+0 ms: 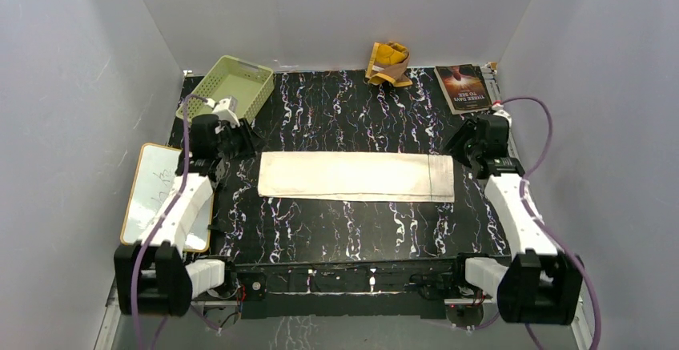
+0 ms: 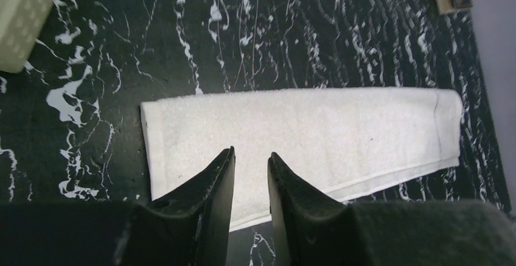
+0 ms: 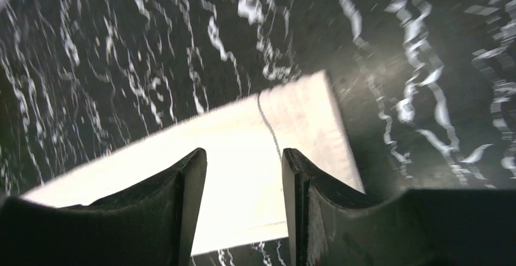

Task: Roll the towels
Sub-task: Fold the towel at the center of the board.

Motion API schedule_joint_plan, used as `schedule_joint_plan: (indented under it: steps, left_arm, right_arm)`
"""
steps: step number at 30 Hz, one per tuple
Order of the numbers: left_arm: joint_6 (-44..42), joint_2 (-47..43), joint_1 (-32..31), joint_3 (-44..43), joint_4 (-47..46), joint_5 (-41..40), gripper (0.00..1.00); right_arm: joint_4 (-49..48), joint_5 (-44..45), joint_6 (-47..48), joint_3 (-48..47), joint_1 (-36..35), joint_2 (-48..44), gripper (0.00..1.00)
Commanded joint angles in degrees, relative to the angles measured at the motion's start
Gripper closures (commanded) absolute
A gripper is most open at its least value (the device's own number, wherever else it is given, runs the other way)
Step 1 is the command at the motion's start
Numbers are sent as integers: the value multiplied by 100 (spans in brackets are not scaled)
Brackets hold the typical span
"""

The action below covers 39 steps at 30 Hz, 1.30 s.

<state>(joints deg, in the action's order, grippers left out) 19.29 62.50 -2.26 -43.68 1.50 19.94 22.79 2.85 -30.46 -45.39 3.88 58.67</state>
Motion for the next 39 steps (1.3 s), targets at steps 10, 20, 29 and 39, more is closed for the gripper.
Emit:
schedule_joint_plan:
  steps: [10, 20, 29, 39]
  left_arm:
    - [-168, 2135, -56, -555, 1004, 301, 73]
    - [-908, 2695, 111, -1151, 2072, -155, 55]
    - [-1032, 2899, 231, -1038, 2327, -56, 53]
    - [-333, 3225, 235, -314, 1722, 886, 51]
  right_arm:
    - [-316, -2138, 722, 223, -45, 1806, 71]
    - [-952, -1791, 295, 518, -49, 2638, 70]
    - [-990, -1307, 131, 120, 117, 3206, 70]
    - [-1110, -1508, 137, 54, 133, 3222, 71]
